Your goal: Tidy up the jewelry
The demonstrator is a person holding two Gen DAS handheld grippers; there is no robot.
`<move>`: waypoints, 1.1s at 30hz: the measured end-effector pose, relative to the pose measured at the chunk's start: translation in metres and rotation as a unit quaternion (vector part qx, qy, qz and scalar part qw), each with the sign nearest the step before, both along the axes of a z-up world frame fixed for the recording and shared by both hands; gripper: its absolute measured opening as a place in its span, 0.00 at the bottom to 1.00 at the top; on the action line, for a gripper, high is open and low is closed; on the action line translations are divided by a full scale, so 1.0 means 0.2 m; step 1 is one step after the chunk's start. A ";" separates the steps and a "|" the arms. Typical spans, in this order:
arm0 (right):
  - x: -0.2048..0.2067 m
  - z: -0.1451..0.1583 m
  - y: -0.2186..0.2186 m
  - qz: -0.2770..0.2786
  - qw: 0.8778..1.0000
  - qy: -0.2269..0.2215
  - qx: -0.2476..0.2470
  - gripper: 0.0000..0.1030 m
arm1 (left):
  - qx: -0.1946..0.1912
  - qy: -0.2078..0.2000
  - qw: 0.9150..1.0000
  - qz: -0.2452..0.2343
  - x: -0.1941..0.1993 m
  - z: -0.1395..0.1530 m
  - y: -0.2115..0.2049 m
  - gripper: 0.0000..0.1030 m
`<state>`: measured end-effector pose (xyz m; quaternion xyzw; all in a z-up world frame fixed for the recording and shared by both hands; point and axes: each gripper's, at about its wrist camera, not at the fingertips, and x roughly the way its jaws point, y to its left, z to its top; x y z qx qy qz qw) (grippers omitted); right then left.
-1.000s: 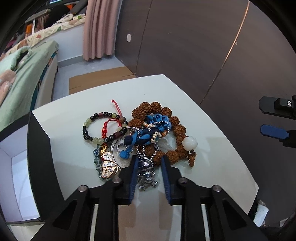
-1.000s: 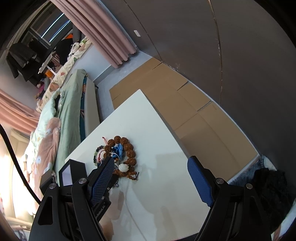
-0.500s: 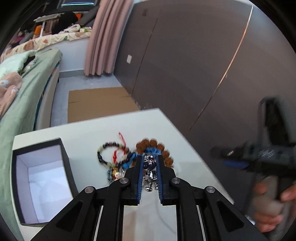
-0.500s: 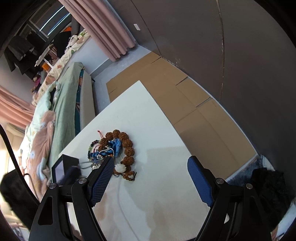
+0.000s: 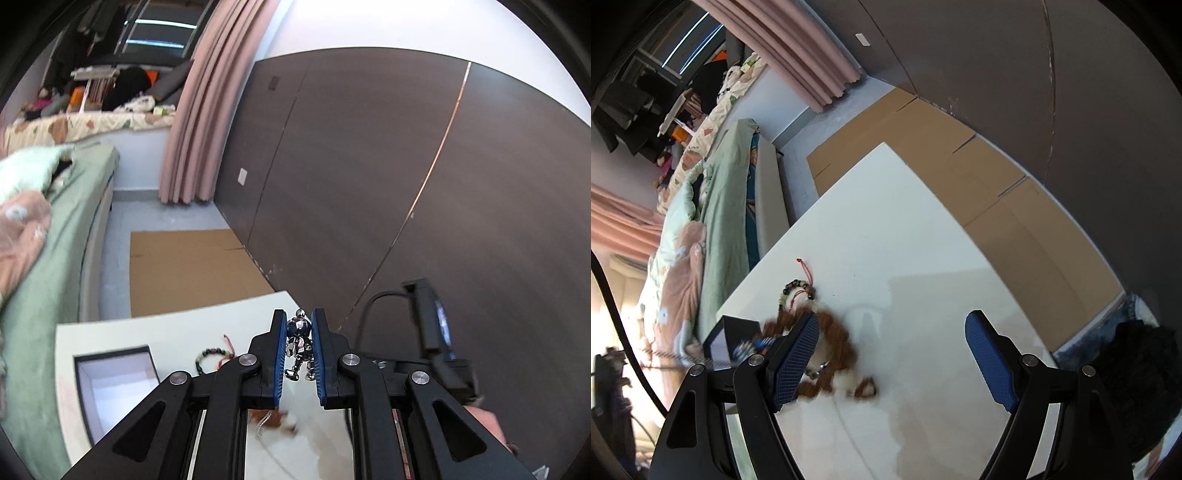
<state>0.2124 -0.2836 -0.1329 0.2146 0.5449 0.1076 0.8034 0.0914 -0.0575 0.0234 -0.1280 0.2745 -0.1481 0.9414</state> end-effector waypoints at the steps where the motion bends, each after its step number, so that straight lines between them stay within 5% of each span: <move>1: 0.00 0.00 0.01 0.000 1.000 0.002 0.003 0.80 | 0.007 -0.004 1.000 0.001 -0.01 0.02 0.00 0.13; 13: -0.01 0.01 0.04 0.012 0.999 0.007 0.028 0.80 | 0.005 -0.037 0.999 0.027 -0.13 0.17 0.10 0.13; 16: -0.02 0.01 0.05 0.017 0.999 0.007 0.029 0.80 | 0.023 -0.008 0.999 0.036 -0.08 0.06 0.09 0.13; 20: -0.02 0.01 0.05 0.017 0.999 0.006 0.029 0.80 | 0.056 0.084 0.994 0.046 0.06 -0.27 0.06 0.13; 23: -0.02 0.01 0.04 0.016 0.999 0.009 0.029 0.80 | 0.046 0.122 0.990 0.052 0.09 -0.44 0.08 0.13; 33: -0.01 -0.03 0.15 0.050 0.998 0.027 0.042 0.80 | 0.047 0.121 0.990 0.059 0.08 -0.45 0.16 0.13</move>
